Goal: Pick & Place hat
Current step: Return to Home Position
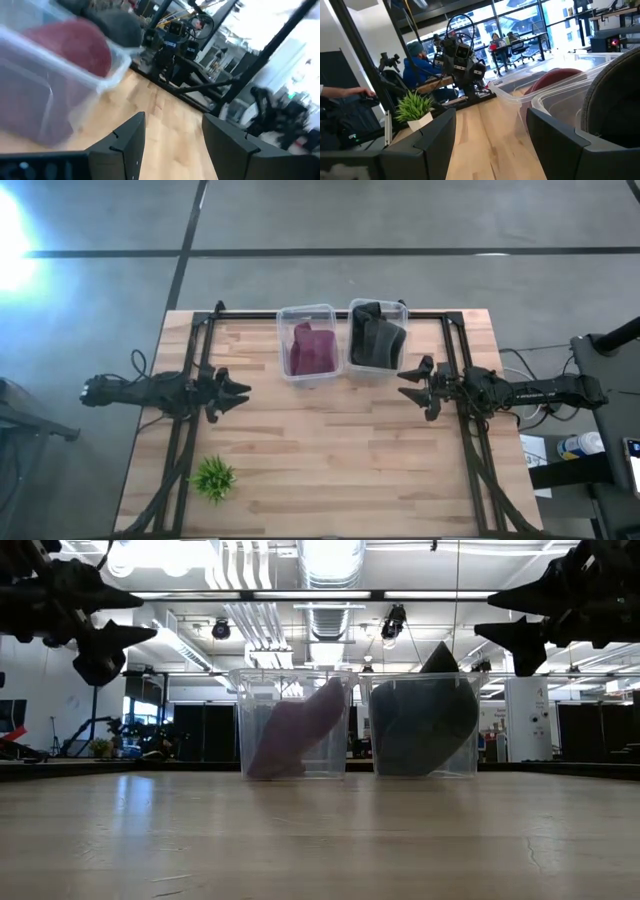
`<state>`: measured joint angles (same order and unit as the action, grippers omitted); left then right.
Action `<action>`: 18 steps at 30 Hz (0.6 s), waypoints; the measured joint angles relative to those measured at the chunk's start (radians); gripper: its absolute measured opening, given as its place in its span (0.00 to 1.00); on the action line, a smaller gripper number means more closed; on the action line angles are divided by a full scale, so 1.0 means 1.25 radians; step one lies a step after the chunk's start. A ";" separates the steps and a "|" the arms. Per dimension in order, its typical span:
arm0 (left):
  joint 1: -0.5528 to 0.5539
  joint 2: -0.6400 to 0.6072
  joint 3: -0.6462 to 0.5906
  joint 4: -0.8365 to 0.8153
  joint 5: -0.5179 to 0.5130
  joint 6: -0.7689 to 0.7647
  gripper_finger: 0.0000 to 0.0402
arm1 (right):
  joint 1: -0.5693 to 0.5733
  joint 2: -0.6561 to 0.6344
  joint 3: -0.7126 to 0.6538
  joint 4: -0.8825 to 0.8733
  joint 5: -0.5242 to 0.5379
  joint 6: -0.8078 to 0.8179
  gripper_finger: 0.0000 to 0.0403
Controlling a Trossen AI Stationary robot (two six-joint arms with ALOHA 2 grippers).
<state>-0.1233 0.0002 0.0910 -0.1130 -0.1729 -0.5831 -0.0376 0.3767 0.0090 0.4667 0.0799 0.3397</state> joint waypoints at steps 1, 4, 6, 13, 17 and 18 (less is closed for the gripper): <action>0.007 0.000 -0.001 0.004 0.002 0.039 0.47 | 0.000 0.000 0.000 0.000 0.000 0.000 0.59; 0.028 0.000 -0.027 0.031 -0.003 0.159 0.47 | 0.000 0.000 0.000 0.000 0.000 0.000 0.59; 0.038 0.000 -0.043 0.076 -0.003 0.255 0.47 | 0.000 0.000 0.000 0.000 0.000 0.000 0.59; 0.079 0.000 -0.066 0.113 0.113 0.509 0.47 | 0.000 0.000 0.000 0.000 -0.001 0.000 0.59; 0.118 0.000 -0.064 0.097 0.130 0.471 0.47 | 0.000 0.000 0.000 0.000 -0.001 0.000 0.59; 0.126 0.000 -0.064 0.097 0.130 0.471 0.47 | 0.000 0.000 0.000 0.000 -0.001 0.000 0.59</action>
<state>0.0343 -0.0002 0.0105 0.0079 -0.0110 0.0059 -0.0376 0.3763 0.0090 0.4671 0.0792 0.3395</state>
